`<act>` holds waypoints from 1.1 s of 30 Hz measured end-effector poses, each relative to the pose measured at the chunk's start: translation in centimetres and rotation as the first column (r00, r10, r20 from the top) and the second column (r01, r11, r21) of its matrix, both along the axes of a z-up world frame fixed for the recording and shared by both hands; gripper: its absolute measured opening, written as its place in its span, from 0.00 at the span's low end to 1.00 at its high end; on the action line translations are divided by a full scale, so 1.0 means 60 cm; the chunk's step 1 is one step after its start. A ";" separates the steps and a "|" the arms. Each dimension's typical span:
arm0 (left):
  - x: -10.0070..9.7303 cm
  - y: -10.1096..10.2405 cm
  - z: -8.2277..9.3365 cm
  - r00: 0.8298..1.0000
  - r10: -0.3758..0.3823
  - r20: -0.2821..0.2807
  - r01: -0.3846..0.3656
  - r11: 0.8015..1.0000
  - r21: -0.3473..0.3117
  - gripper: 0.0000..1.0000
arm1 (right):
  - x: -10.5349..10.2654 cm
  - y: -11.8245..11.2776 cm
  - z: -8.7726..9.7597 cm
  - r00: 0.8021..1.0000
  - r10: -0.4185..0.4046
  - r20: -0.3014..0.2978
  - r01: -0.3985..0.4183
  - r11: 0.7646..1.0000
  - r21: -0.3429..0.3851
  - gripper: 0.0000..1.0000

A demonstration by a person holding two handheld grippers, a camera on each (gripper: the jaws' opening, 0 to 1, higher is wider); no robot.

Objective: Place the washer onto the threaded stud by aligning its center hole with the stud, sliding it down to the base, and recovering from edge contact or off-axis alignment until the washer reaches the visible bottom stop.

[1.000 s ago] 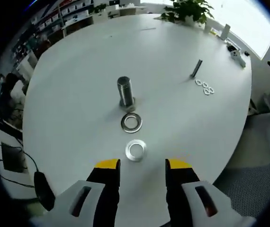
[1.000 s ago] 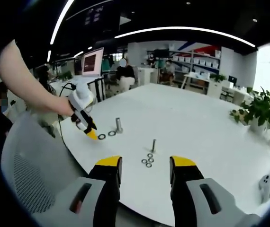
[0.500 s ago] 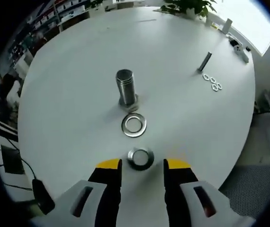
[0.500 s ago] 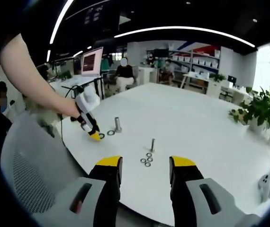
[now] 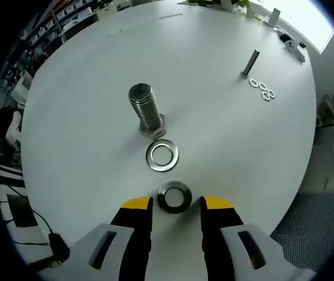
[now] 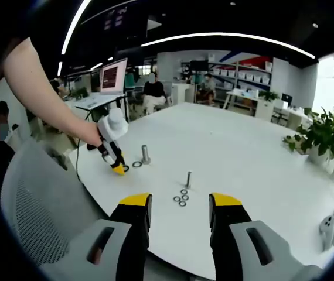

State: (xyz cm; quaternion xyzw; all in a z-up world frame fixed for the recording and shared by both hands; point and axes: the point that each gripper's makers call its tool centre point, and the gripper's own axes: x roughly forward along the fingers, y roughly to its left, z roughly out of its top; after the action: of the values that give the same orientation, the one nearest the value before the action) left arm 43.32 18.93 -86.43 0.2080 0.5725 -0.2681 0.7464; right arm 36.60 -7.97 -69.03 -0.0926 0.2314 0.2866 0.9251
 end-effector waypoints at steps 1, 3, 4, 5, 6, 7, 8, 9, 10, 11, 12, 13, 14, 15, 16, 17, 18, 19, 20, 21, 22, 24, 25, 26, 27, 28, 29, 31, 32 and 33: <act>0.000 -0.001 0.000 0.999 -0.034 -0.011 0.034 0.999 0.011 0.30 | 0.000 -0.001 0.000 1.000 -0.001 0.000 0.001 1.000 -0.001 0.41; 0.003 -0.004 -0.003 0.998 -0.052 -0.025 0.053 0.998 0.021 0.30 | 0.000 -0.001 0.000 1.000 -0.002 0.000 0.002 1.000 0.000 0.41; 0.004 -0.004 -0.003 0.998 -0.056 -0.032 0.056 0.998 0.023 0.30 | 0.000 -0.001 0.000 1.000 -0.002 0.001 0.002 1.000 0.000 0.41; 0.005 -0.003 -0.003 0.998 -0.052 -0.037 0.053 0.998 0.025 0.30 | -0.001 -0.001 0.000 1.000 -0.002 0.002 0.002 1.000 -0.002 0.41; 0.005 -0.002 -0.003 0.998 -0.050 -0.042 0.052 0.998 0.028 0.29 | -0.001 0.000 0.000 1.000 -0.001 0.000 0.001 1.000 -0.002 0.41; 0.006 0.000 -0.003 0.998 -0.049 -0.041 0.051 0.998 0.031 0.28 | -0.001 0.000 -0.001 1.000 0.000 -0.001 0.000 1.000 -0.004 0.41; 0.008 0.004 -0.004 0.998 -0.041 -0.040 0.042 0.999 0.029 0.25 | -0.001 -0.001 -0.002 1.000 0.001 -0.002 -0.001 1.000 -0.005 0.41; 0.009 0.005 -0.003 0.999 -0.036 -0.038 0.037 0.999 0.029 0.23 | -0.001 -0.001 -0.002 1.000 0.001 -0.002 -0.001 1.000 -0.005 0.41; 0.012 0.008 -0.004 0.999 -0.034 -0.037 0.036 0.999 0.029 0.21 | -0.001 -0.001 -0.001 1.000 0.000 0.000 0.000 1.000 -0.004 0.41; 0.014 0.009 -0.003 0.999 -0.039 -0.037 0.040 0.999 0.028 0.21 | -0.001 -0.001 -0.001 1.000 -0.001 0.000 0.001 1.000 -0.003 0.41; 0.013 0.007 -0.003 0.998 -0.038 -0.045 0.040 0.999 0.027 0.21 | -0.001 -0.002 -0.001 1.000 -0.002 0.001 0.002 1.000 -0.003 0.41; 0.012 0.006 -0.003 0.997 -0.056 -0.049 0.058 0.998 0.036 0.21 | -0.001 -0.002 -0.001 1.000 -0.002 0.001 0.002 1.000 -0.003 0.41; 0.011 0.005 -0.004 0.996 -0.077 -0.051 0.079 0.996 0.049 0.21 | -0.001 -0.002 -0.001 1.000 -0.002 0.001 0.002 1.000 -0.003 0.41; 0.010 0.003 -0.004 0.996 -0.076 -0.053 0.078 0.996 0.050 0.21 | -0.001 -0.002 0.000 1.000 -0.002 0.002 0.002 1.000 -0.004 0.41; 0.011 0.003 -0.004 0.995 -0.081 -0.052 0.084 0.995 0.052 0.21 | -0.001 -0.002 0.000 1.000 -0.001 0.003 0.001 1.000 -0.004 0.41; 0.012 0.004 -0.004 0.995 -0.085 -0.053 0.087 0.995 0.055 0.21 | -0.001 -0.002 0.000 1.000 -0.001 0.002 0.001 1.000 -0.004 0.41; 0.013 0.003 -0.004 0.993 -0.111 -0.050 0.114 0.992 0.059 0.21 | -0.001 -0.001 0.000 1.000 0.000 0.002 0.000 1.000 -0.004 0.41; 0.014 0.002 -0.004 0.990 -0.131 -0.047 0.133 0.989 0.060 0.20 | -0.001 -0.001 -0.001 1.000 0.002 0.002 -0.002 1.000 -0.005 0.41; 0.014 0.003 -0.004 0.990 -0.136 -0.047 0.139 0.988 0.060 0.20 | -0.001 -0.001 -0.001 1.000 0.003 0.001 -0.003 1.000 -0.006 0.41; 0.012 0.002 -0.004 0.991 -0.128 -0.047 0.130 0.990 0.057 0.20 | -0.002 -0.001 -0.001 1.000 0.004 0.000 -0.004 1.000 -0.006 0.41; 0.012 0.003 -0.003 0.992 -0.121 -0.046 0.123 0.991 0.051 0.20 | -0.002 -0.001 -0.001 1.000 0.005 0.000 -0.005 1.000 -0.007 0.40; 0.013 0.004 -0.003 0.993 -0.111 -0.043 0.113 0.993 0.045 0.20 | -0.001 -0.001 -0.001 1.000 0.003 0.001 -0.003 1.000 -0.007 0.40; 0.013 0.004 -0.003 0.993 -0.108 -0.046 0.110 0.993 0.044 0.20 | -0.001 -0.002 -0.001 1.000 0.003 0.001 -0.003 1.000 -0.005 0.40; 0.013 0.004 -0.003 0.993 -0.109 -0.048 0.111 0.993 0.046 0.20 | -0.001 -0.002 -0.001 1.000 0.002 -0.001 -0.002 1.000 -0.003 0.40; 0.013 0.003 -0.003 0.992 -0.118 -0.048 0.120 0.992 0.049 0.20 | -0.001 -0.002 -0.001 1.000 0.002 -0.002 -0.002 1.000 -0.003 0.40; 0.012 0.003 -0.003 0.991 -0.124 -0.045 0.126 0.991 0.049 0.20 | -0.001 -0.002 -0.001 1.000 0.003 -0.002 -0.003 1.000 -0.004 0.40; 0.011 0.003 -0.003 0.991 -0.128 -0.041 0.130 0.990 0.047 0.20 | -0.001 -0.002 -0.001 1.000 0.004 -0.001 -0.004 1.000 -0.005 0.40; 0.009 0.003 -0.002 0.989 -0.141 -0.037 0.143 0.989 0.044 0.19 | -0.001 -0.001 -0.001 1.000 0.005 -0.001 -0.005 1.000 -0.006 0.40; 0.007 0.004 -0.002 0.988 -0.150 -0.035 0.151 0.987 0.045 0.19 | -0.001 -0.002 -0.001 1.000 0.005 -0.001 -0.005 1.000 -0.006 0.40; 0.006 0.004 -0.002 0.988 -0.148 -0.034 0.150 0.988 0.045 0.19 | -0.001 -0.002 -0.001 1.000 0.005 -0.001 -0.005 1.000 -0.005 0.40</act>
State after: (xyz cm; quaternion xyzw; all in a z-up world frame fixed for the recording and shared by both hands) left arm 43.69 19.19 -86.54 0.2639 0.5727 -0.3126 0.7104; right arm 36.52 -8.07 -69.12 -0.0955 0.2326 0.2885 0.9239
